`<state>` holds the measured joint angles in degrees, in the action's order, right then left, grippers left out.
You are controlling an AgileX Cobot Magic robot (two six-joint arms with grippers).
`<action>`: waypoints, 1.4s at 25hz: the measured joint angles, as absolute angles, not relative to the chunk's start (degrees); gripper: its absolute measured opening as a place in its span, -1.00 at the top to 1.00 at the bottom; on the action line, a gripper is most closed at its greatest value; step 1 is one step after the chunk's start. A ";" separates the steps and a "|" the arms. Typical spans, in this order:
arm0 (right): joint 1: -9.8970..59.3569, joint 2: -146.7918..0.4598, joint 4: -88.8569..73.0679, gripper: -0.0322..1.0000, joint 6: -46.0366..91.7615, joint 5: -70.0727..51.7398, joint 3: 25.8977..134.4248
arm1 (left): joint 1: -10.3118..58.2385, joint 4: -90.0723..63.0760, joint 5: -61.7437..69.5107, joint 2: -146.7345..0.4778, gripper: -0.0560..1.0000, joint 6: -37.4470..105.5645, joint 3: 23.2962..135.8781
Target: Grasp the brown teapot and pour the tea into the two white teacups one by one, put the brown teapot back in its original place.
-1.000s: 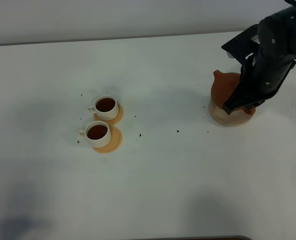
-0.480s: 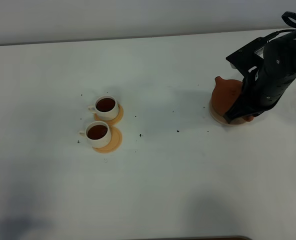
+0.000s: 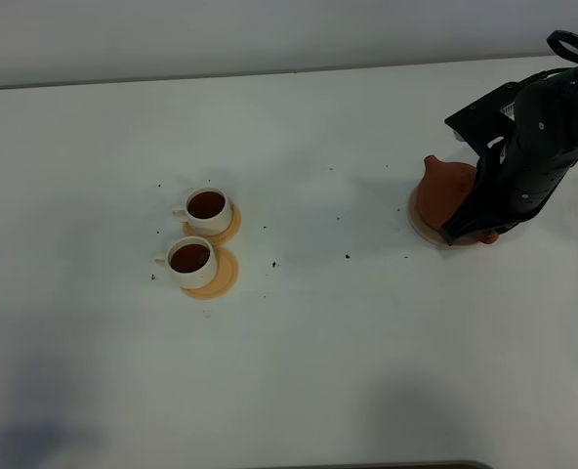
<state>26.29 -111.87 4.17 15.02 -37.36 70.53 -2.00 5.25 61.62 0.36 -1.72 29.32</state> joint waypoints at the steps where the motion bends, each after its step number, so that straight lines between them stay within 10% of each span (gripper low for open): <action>1: 26.29 -111.87 4.17 0.76 15.02 -37.36 70.53 | -2.00 5.25 61.62 0.36 0.03 -1.78 29.32; 15: 26.41 -106.25 4.11 -0.06 11.18 -47.57 70.53 | -2.00 5.25 61.62 0.36 0.03 -1.73 29.32; 21: 26.41 -96.41 3.15 -0.03 8.08 -67.79 70.49 | -2.00 5.25 61.62 0.36 0.03 -1.73 29.32; 35: 26.41 -54.88 -3.37 0.27 8.20 -69.53 42.51 | -2.00 5.25 61.62 0.36 0.03 -1.73 29.32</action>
